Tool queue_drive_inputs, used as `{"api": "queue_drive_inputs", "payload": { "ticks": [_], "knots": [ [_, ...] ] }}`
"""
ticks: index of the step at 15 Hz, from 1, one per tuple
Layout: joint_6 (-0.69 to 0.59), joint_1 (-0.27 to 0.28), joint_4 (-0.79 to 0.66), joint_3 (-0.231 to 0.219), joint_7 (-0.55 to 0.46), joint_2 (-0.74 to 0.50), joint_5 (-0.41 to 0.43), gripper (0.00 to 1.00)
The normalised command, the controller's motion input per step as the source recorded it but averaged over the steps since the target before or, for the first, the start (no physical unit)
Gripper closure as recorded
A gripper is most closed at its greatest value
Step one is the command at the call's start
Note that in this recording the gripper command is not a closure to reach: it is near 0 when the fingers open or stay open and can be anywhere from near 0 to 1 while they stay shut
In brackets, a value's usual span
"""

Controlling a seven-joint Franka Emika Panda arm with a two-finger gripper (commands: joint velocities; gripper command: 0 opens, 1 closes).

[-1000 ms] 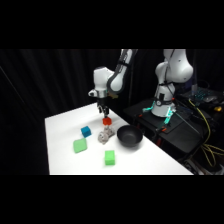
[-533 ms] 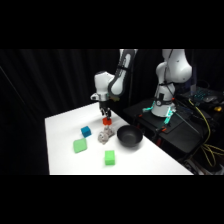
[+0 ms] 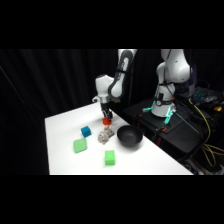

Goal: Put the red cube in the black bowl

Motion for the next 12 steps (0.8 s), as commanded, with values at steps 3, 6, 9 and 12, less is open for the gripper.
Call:
{"api": "queue_drive_inputs", "payload": {
  "ticks": [3, 6, 9, 12],
  "knots": [
    [0.17, -0.187, 0.10, 0.193, -0.20, 0.12, 0.174, 0.23],
    [0.16, -0.151, 0.09, 0.163, -0.14, 0.06, 0.146, 1.00],
    [0.09, -0.096, 0.07, 0.092, -0.06, 0.03, 0.086, 1.00],
    [-0.01, 0.060, -0.01, -0.073, 0.13, -0.10, -0.073, 1.00]
  ]
}}
